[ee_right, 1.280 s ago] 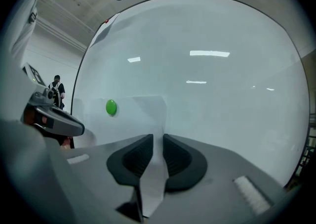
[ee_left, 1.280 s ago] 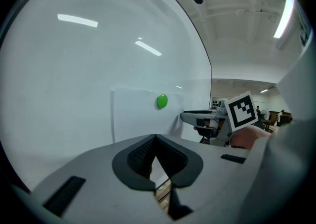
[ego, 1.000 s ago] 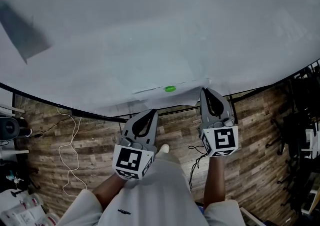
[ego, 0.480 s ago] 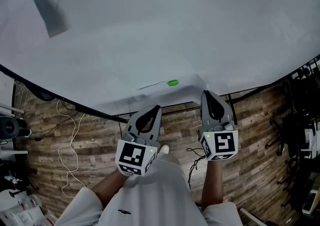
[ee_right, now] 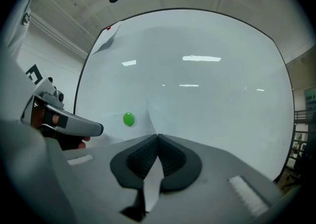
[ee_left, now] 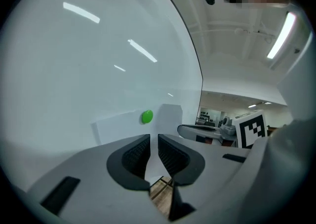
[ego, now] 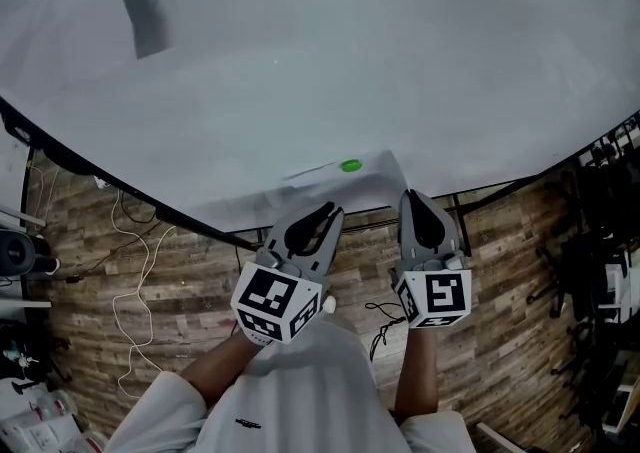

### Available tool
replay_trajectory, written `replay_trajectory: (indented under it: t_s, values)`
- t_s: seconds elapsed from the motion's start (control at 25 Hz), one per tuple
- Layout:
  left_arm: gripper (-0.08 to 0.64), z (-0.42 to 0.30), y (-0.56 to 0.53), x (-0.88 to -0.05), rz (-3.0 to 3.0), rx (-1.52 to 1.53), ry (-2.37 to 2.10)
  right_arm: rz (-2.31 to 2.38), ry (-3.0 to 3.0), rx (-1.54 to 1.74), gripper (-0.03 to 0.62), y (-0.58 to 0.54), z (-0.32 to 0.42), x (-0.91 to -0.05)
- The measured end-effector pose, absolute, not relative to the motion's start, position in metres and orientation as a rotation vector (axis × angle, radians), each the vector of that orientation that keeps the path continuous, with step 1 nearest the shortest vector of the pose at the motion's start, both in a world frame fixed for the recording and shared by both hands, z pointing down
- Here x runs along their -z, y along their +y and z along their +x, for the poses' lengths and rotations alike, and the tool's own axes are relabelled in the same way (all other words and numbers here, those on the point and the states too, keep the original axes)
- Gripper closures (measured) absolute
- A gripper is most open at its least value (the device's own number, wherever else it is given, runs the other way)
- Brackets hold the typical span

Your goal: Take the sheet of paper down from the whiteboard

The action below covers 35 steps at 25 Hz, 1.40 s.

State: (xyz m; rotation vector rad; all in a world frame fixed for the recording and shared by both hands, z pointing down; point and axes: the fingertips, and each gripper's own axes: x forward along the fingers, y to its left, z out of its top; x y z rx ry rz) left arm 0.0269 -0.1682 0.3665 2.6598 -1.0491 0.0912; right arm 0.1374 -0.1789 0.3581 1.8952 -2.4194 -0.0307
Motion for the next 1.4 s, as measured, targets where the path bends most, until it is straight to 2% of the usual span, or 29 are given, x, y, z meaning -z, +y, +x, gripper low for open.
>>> replay_trajectory:
  t_s: [0.2,0.56,0.8,1.4]
  values:
    - [0.487,0.035,-0.173,-0.363,2.605,-0.012,-0.936,1.894,-2.412,0.044,0.581,-0.181,0.138,-0.356]
    - [0.472,0.042,-0.188,-0.356,2.346,0.204,-0.709,1.889,-2.405,0.065,0.581,-0.182,0.138,-0.355]
    - [0.43,0.046,-0.197,-0.354,2.193,0.312,-0.564,1.885,-2.392,0.071,0.581,-0.182,0.14,-0.354]
    - [0.42,0.053,-0.211,-0.349,1.857,0.473,-0.369,1.919,-2.372,0.067,0.581,-0.183,0.14,-0.354]
